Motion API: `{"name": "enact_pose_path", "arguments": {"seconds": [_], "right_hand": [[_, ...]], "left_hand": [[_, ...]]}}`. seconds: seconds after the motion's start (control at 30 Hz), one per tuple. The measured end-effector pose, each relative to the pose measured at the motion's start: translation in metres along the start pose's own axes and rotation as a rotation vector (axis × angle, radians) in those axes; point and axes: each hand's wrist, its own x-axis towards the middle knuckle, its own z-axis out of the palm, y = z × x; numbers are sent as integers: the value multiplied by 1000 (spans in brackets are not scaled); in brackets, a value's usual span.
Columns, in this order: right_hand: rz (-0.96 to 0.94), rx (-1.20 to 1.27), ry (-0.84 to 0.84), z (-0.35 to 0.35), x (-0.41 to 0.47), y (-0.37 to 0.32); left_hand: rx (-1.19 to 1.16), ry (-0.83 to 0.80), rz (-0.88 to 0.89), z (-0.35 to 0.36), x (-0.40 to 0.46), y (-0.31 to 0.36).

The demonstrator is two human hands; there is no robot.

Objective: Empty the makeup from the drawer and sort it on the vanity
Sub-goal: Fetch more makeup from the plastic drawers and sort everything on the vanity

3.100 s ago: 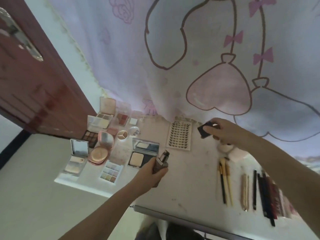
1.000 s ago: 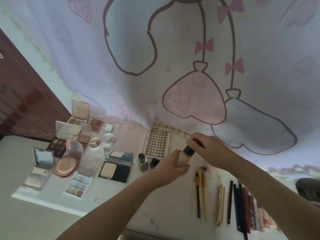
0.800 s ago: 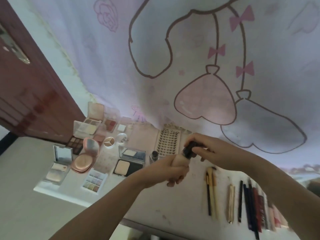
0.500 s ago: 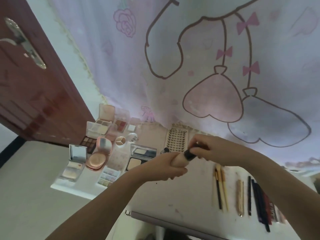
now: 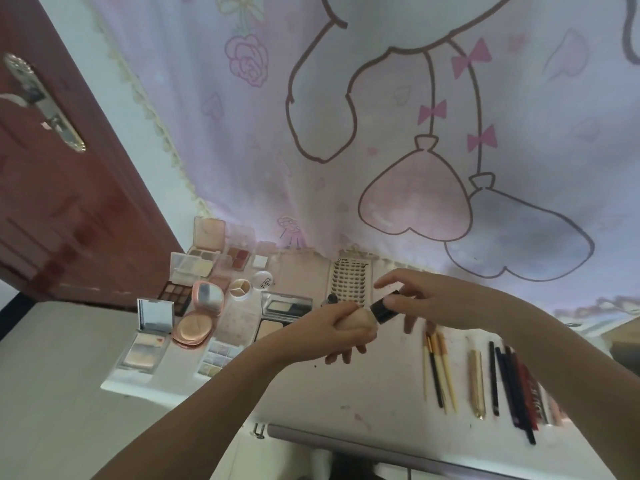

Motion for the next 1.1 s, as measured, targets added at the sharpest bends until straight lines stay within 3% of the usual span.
{"name": "enact_pose_path", "arguments": {"seconds": [0.17,0.57,0.97,1.1], "right_hand": [[-18,-207,55,2,1,2],[-112,-83,113,-15,-4,-3],[-53,-57,133,-28,-16,-1],[0,101,206,-38,-25,20]], "left_hand": [[-15,-31,8,2,3,-2],[-52,-71,-9,-12,-9,-13],[-6,26,-10,-12,-3,-13],[17,26,-15,-11,8,-11]]}}
